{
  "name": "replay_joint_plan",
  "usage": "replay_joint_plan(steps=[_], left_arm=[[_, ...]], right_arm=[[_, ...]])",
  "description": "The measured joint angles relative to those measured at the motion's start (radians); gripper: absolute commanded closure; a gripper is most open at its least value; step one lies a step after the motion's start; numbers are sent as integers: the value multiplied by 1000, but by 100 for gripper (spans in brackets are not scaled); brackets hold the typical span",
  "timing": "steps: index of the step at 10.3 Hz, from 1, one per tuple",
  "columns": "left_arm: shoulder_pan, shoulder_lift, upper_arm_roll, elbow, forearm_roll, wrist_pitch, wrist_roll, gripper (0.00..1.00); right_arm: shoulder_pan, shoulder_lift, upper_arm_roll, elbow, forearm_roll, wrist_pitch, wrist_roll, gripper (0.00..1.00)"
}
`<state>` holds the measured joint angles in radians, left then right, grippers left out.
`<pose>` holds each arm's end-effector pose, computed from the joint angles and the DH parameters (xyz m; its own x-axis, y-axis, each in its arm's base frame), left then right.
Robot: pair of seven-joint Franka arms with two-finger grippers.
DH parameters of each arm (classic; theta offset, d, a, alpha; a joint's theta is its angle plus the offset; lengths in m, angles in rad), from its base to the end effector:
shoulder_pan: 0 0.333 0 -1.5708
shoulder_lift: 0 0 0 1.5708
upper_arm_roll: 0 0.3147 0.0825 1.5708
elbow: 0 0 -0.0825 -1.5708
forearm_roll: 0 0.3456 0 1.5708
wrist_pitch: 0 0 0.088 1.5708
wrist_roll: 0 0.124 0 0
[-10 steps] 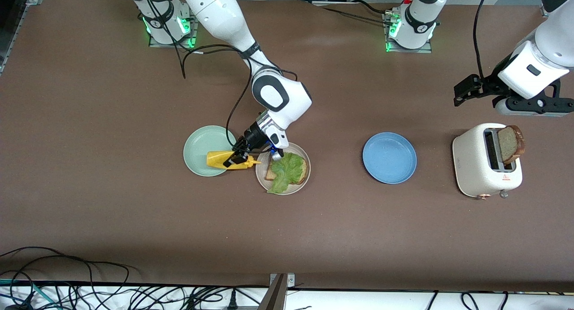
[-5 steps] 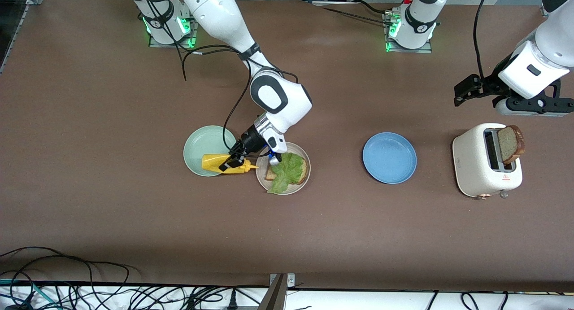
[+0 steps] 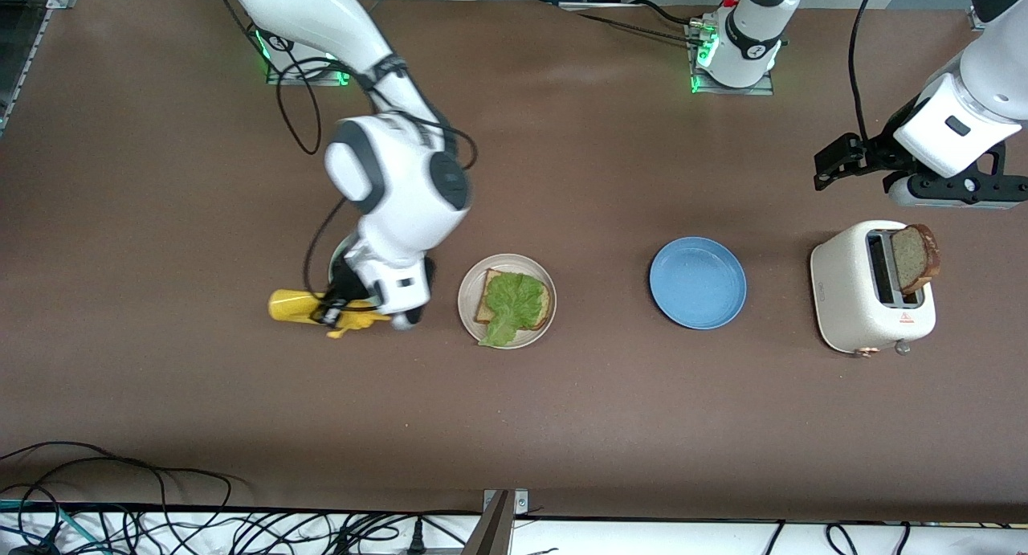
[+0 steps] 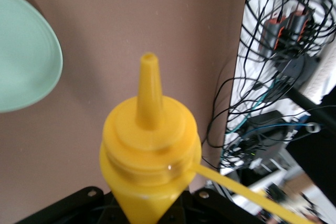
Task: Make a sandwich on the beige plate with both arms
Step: 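Carry the mustard bottle back beside the pale green plate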
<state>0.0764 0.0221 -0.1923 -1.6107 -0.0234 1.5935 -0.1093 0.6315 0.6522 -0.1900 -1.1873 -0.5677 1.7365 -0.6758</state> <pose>0.5187 -0.0622 0.5796 0.9991 -0.0061 -0.0417 -0.0052 -0.9997 0.0232 0.6348 0.2755 0.4169 0.3563 0.7995 -0.4836 0.9031 -0.1618 0.3978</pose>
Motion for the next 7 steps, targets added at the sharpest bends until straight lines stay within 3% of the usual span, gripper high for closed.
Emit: replay_joint_plan(steps=[3, 7], left_arm=[[2, 0, 1, 0, 0, 0, 0, 0], [4, 0, 1, 0, 0, 0, 0, 0]], right_arm=[[-214, -71, -3, 8, 421, 2, -177, 100], [-534, -68, -1, -21, 990, -30, -467, 100]])
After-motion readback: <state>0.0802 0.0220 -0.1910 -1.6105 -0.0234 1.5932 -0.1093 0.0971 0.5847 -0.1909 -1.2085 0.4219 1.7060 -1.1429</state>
